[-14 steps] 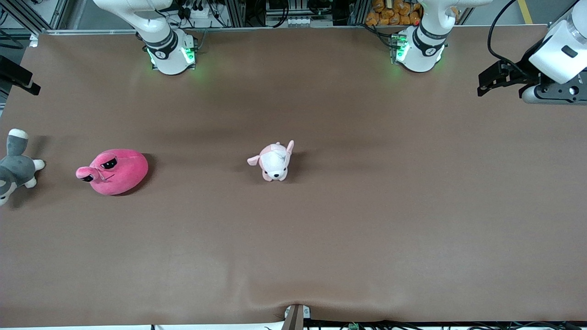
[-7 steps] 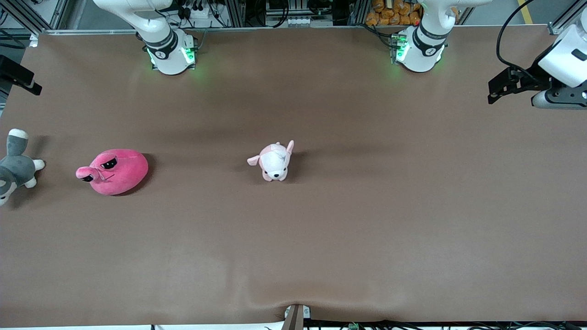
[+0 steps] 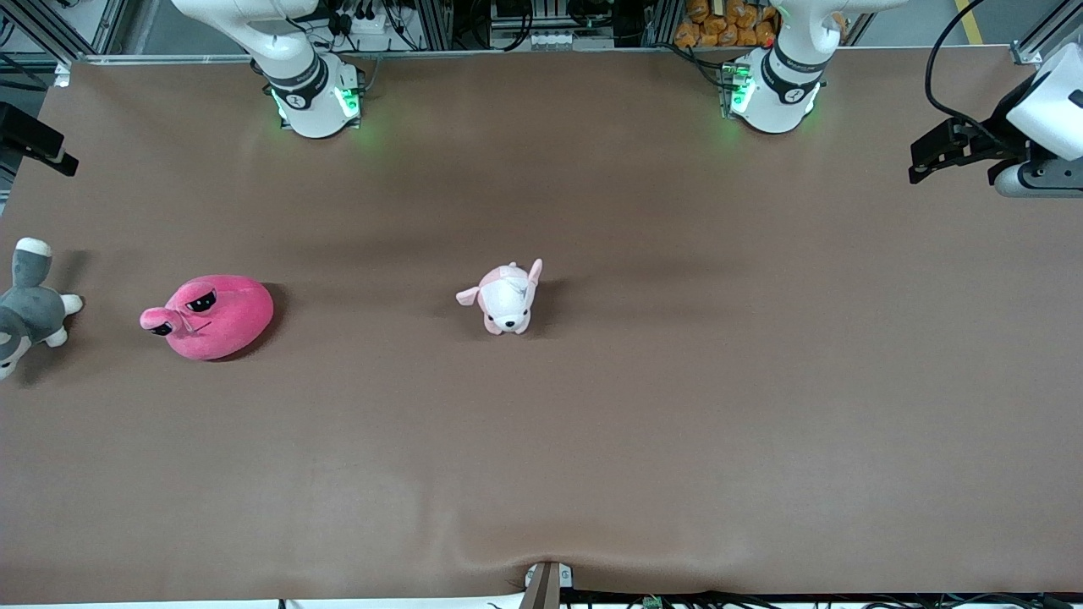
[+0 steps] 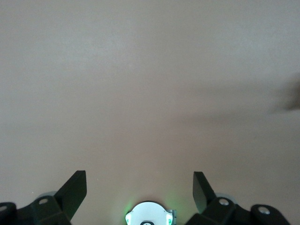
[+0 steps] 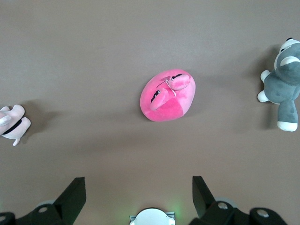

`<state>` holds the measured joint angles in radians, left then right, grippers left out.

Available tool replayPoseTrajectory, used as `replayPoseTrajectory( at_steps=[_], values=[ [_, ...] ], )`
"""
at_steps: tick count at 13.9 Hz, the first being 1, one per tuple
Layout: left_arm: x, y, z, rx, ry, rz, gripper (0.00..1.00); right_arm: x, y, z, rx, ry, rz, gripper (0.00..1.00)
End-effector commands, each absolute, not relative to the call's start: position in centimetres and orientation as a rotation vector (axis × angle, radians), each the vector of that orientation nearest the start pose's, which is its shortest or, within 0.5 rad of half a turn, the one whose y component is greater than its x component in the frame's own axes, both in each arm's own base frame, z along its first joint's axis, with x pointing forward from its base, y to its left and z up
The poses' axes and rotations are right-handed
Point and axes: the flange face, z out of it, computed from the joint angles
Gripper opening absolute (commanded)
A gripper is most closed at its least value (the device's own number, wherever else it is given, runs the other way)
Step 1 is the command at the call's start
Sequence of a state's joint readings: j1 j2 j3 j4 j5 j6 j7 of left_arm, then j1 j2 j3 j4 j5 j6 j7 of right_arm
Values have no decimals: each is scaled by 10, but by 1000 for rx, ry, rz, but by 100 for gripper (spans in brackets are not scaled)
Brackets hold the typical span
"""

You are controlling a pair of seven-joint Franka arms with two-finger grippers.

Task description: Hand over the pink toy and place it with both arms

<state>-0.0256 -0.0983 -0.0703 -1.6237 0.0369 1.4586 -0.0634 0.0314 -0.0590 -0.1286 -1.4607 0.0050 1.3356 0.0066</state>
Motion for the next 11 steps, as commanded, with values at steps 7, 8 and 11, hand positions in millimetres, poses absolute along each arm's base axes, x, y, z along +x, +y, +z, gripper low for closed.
replayPoseTrajectory(
  at_steps=[7,8,11],
  values=[
    [506,-49,647,-3076,34,105,100,502,-51,685,-3129,150,111,100],
    [506,-49,647,-3076,34,105,100,502,-51,685,-3129,150,114,100],
    [507,-50,647,-3078,32,106,100,501,-51,684,-3128,150,130,100]
  ],
)
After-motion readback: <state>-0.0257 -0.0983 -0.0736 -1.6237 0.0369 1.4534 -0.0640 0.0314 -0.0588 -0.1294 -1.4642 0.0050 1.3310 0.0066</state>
